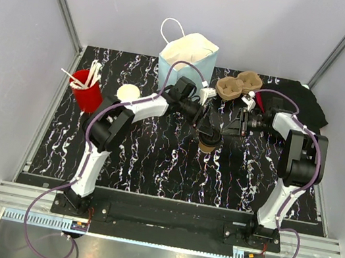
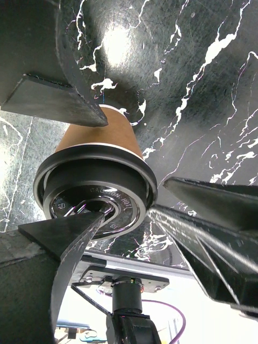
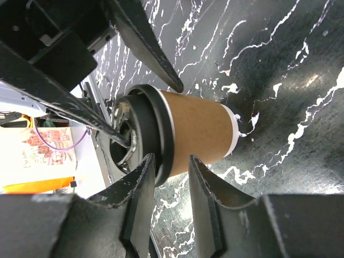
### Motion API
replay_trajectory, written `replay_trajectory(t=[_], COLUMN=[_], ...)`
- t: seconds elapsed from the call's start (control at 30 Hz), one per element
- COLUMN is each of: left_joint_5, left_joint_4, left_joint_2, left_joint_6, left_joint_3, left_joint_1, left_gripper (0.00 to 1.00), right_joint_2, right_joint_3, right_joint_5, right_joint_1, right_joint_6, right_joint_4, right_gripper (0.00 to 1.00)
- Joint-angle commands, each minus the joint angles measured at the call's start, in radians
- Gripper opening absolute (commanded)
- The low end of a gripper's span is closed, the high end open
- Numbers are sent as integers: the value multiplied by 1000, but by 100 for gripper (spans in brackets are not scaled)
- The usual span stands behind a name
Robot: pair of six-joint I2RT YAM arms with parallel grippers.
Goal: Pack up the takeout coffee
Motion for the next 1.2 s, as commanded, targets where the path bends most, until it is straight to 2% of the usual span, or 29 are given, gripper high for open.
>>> replay_trajectory(t=[0.0, 0.3, 0.57, 0.9, 1.07, 1.17], left_joint_5=[-2, -11, -25, -45, -51, -56], left_joint_4=[-6, -5, -5, -17, -20, -20], left_joint_2=[18, 23, 20, 11, 9, 4], left_joint_6=[8, 11, 17, 37, 38, 40], left_joint_3=[-25, -33, -38, -45, -45, -47], left_joint_1=[0, 0, -1, -1, 0, 0], left_gripper=[67, 67, 67, 67, 67, 67], right_joint_2=[23, 43, 42, 2, -52, -95], right_joint_3=[28, 25, -1, -37, -12, 22], right_joint_5=[-37, -28, 124, 337, 321, 293], right_joint_1=[6, 10, 23, 75, 72, 64], right_joint_6=[-1, 0, 3, 6, 26, 51], right_joint_4=[6, 7, 38, 81, 78, 64], right_gripper=[37, 32, 24, 23, 29, 37])
